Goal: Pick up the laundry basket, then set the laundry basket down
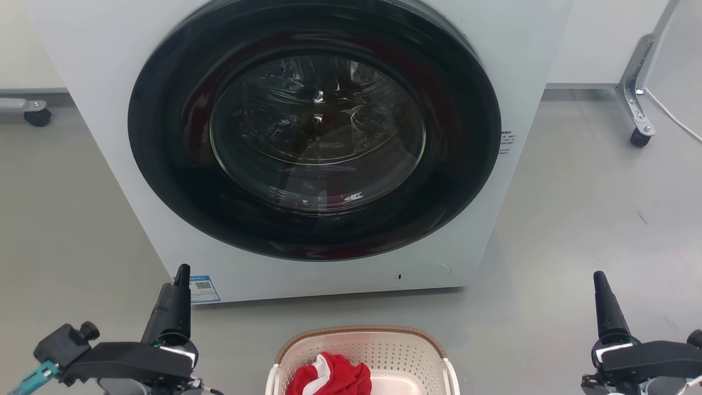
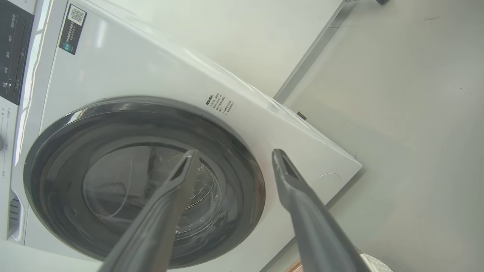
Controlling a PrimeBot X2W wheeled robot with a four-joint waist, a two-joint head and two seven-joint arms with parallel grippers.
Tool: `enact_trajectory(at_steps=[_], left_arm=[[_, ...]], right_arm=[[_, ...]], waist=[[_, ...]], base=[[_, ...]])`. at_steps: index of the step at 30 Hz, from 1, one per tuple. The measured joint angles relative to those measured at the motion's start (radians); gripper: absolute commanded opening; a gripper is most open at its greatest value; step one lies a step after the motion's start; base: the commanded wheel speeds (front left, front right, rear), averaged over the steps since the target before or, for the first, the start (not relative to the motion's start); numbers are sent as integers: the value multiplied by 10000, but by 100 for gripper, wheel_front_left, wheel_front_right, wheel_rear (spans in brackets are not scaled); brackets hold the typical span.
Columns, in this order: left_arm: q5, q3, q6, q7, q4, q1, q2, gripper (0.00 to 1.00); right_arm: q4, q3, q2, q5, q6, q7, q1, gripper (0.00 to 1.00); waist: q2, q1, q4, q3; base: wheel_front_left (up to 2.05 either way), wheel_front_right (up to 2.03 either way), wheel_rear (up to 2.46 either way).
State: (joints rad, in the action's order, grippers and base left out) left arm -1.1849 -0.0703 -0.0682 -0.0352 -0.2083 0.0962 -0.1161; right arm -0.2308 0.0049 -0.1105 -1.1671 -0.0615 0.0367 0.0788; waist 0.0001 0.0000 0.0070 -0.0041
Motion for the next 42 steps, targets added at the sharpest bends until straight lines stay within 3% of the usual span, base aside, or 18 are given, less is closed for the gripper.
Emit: enact_trajectory(at_steps=[16,42], left_arm=[[3221,-1127,606,-570,796,100,-596,100],[6207,-2203,1266,-1452,903,101,-846,100]], right_arm=[[552,993,-658,3118,543,579,128,100],[650,1898,-934,6399,1239,1469,10,100]], waist=[[0,0,45,-8],[-1,0,100,32]], base=[[0,0,0],[0,0,0]])
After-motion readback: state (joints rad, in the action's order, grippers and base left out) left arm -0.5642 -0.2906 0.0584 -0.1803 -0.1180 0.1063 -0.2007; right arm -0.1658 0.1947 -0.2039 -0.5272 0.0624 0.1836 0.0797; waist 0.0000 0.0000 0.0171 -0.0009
